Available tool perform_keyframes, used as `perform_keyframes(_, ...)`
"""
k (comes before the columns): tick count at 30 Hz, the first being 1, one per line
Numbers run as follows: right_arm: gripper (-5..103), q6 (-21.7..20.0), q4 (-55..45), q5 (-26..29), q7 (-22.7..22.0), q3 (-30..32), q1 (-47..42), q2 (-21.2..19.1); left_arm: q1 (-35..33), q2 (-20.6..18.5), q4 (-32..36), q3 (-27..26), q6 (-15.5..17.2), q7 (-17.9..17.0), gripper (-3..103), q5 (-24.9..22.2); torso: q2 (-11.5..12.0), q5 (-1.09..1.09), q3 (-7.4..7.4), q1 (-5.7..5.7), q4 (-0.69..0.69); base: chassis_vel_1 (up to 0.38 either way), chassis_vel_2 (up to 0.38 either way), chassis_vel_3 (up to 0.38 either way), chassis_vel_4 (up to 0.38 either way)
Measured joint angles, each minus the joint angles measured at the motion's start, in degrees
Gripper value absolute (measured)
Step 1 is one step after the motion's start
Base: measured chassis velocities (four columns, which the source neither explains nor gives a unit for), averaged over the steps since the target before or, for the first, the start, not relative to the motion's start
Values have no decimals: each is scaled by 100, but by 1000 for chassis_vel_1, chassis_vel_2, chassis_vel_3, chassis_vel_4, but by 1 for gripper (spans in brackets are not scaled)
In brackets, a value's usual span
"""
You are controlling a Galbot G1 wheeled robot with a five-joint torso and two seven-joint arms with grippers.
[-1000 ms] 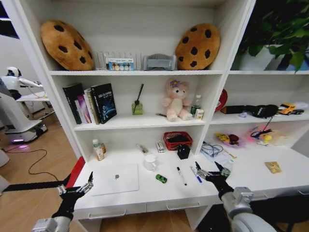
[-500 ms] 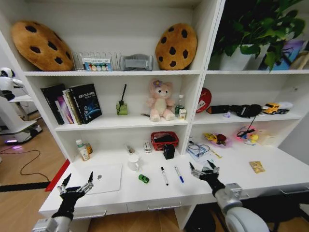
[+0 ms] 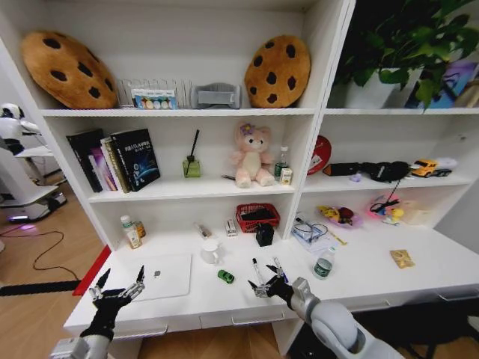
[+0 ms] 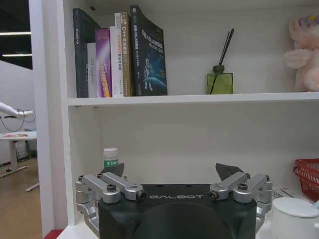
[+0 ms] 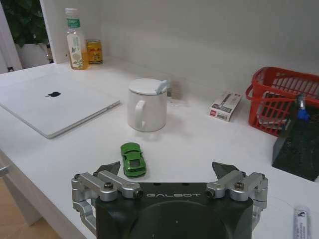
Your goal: Organize the objects on the table.
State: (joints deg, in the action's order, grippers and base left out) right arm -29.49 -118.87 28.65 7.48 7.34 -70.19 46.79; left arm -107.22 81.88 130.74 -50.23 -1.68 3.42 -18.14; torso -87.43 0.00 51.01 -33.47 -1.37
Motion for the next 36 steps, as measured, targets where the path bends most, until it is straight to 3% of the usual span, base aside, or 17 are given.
perform_keyframes(2, 100, -471, -22, 254, 120, -138, 367, -34, 0, 0, 0, 0, 0, 0, 100, 0, 0, -2, 0, 0, 1, 0, 0, 0, 0)
perform_keyframes(3, 100, -471, -22, 254, 120, -138, 367, -34, 0, 0, 0, 0, 0, 0, 100, 0, 0, -2, 0, 0, 1, 0, 0, 0, 0)
perform_keyframes(5, 100, -1143, 69, 431, 173, -338, 801, 79, 1, 0, 0, 0, 0, 0, 100, 0, 0, -1, 0, 0, 0, 0, 0, 0, 0)
perform_keyframes(7, 100, -1265, 210, 466, 195, -436, 977, 170, 0, 0, 0, 0, 0, 0, 100, 0, 0, -1, 0, 0, 0, 0, 0, 0, 0)
perform_keyframes(18, 100, -1319, 1143, 385, 402, -920, 1584, 465, 0, 0, 0, 0, 0, 0, 100, 0, 0, 0, 0, 0, 1, 0, 0, 0, 0)
perform_keyframes(22, 100, -1304, 1319, 330, 802, -1073, 1737, 525, 1, 0, 0, 0, 0, 0, 100, 0, 0, -1, 0, 0, 0, 0, 0, 0, 0)
perform_keyframes(27, 100, -1285, 1525, -100, 1730, -1157, 1985, 602, 0, 0, 0, 0, 0, 0, 100, 0, 0, -1, -1, 0, 0, 0, 0, 0, 0)
perform_keyframes(36, 100, -1277, 1769, -142, 1587, -1581, 2407, 833, 1, 0, 0, 0, -1, 0, 100, 0, 0, -1, -1, 0, 1, 0, 0, 0, 0)
